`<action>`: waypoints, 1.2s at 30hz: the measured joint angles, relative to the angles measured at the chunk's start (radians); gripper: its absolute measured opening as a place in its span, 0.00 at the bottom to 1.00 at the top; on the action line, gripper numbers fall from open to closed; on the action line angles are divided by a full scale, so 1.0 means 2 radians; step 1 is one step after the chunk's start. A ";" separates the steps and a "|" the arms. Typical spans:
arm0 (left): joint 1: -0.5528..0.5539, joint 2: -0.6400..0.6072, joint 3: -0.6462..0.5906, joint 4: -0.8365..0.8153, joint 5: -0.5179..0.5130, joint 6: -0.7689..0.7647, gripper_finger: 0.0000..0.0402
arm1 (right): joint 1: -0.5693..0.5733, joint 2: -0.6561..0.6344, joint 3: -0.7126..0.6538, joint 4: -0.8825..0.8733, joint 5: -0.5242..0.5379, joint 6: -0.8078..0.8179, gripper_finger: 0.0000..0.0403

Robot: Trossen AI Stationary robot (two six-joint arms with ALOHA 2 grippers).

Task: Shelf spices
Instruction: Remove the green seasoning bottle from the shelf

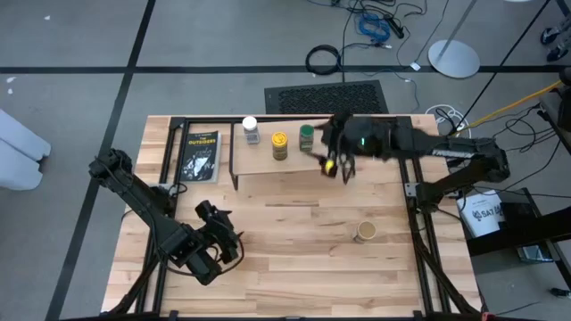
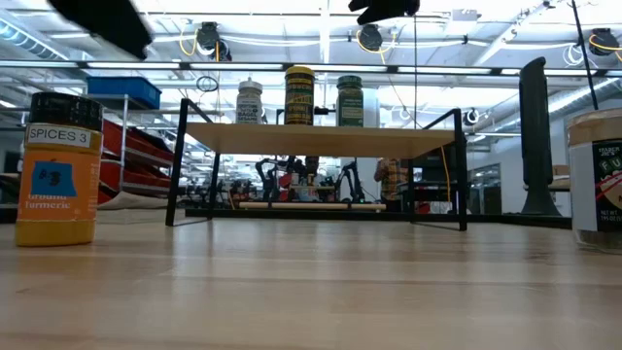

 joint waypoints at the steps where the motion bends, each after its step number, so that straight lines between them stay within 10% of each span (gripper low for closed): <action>1: 0.003 0.000 0.007 0.000 -0.010 0.012 0.85 | -0.020 0.001 0.013 -0.010 -0.017 -0.004 0.83; 13: 0.071 -0.056 0.021 0.018 -0.145 0.135 0.85 | -0.193 0.112 0.202 -0.188 -0.273 -0.087 0.83; 25: 0.155 -0.199 0.021 0.268 -0.033 0.508 0.85 | -0.198 0.216 0.265 -0.271 -0.284 -0.126 0.83; 36: 0.214 -0.228 0.021 0.292 0.036 0.580 0.85 | -0.191 0.237 0.265 -0.294 -0.284 -0.114 0.83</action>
